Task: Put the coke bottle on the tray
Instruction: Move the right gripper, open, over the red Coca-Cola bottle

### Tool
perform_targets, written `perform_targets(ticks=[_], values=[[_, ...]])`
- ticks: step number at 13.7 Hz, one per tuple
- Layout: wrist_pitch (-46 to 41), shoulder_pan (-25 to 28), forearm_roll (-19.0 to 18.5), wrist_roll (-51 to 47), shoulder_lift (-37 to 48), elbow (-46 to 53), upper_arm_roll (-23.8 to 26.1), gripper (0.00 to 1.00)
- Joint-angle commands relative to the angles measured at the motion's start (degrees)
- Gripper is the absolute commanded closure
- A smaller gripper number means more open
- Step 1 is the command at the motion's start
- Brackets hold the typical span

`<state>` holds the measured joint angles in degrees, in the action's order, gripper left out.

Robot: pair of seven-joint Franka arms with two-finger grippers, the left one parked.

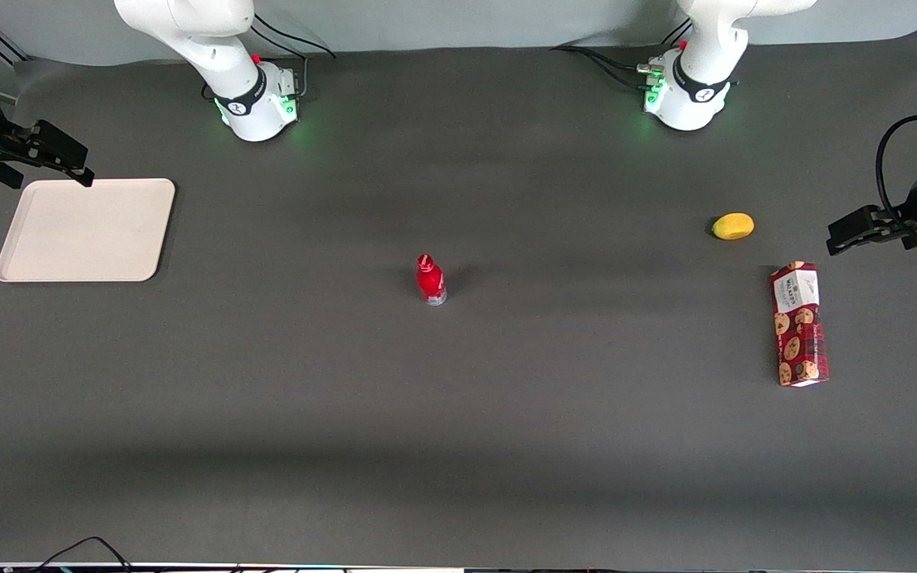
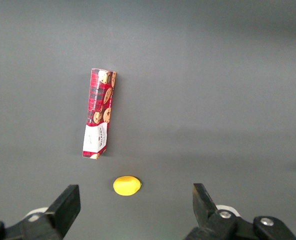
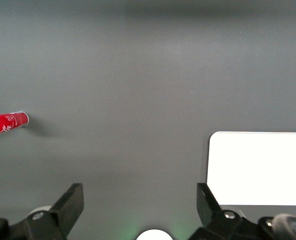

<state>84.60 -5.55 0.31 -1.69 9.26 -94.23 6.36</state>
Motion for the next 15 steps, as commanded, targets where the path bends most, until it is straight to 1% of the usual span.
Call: perform_targets(ticks=[1,3,5,6,7,10,11,13,14,15], values=[[0.6,0.5,1.5,-0.9,0.4,0.1,-1.0,0.00],[0.6,0.7,1.6,-0.9,0.3,0.3,-1.4,0.00],[0.6,2.4,3.0,-1.3,0.1,0.4,0.1,0.00],[0.7,2.5,3.9,-5.5,-0.5,1.1,3.1,0.00],[0.7,2.5,4.3,-13.2,-2.7,4.4,7.2,0.00],[0.8,2.6,3.2,-33.6,-14.1,14.4,19.4,0.00],[1.6,3.2,1.0,-39.5,-17.5,16.0,22.4,0.00],[7.8,4.0,-5.4,-49.5,-23.7,16.5,28.6,0.00],[10.9,4.7,-7.8,-55.5,-27.7,16.5,30.9,0.00],[14.2,5.7,-11.2,-61.6,-31.9,16.4,32.4,0.00]])
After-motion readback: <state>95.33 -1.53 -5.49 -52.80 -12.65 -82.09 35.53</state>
